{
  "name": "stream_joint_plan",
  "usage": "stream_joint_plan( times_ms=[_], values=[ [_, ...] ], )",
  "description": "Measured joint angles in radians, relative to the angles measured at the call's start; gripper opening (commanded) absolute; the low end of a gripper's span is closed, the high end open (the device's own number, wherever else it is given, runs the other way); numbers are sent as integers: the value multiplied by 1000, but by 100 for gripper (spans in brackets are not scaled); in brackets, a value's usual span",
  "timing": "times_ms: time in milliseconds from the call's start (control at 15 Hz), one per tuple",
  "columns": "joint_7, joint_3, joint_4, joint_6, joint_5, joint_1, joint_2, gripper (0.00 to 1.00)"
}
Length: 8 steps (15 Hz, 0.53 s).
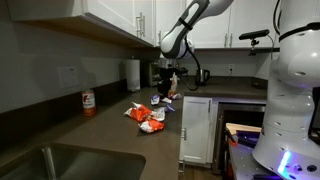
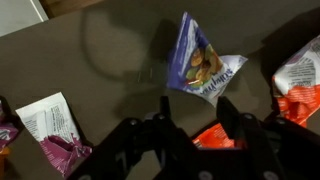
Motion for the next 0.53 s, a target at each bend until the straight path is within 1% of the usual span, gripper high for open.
stream_joint_plan(
  times_ms=[133, 333, 533],
  values=[
    [0, -4, 4, 2, -10, -2, -7, 98],
    [11, -14, 18, -21, -51, -13, -26, 100],
    [43, -28, 49, -133, -114, -28, -66, 100]
  ],
)
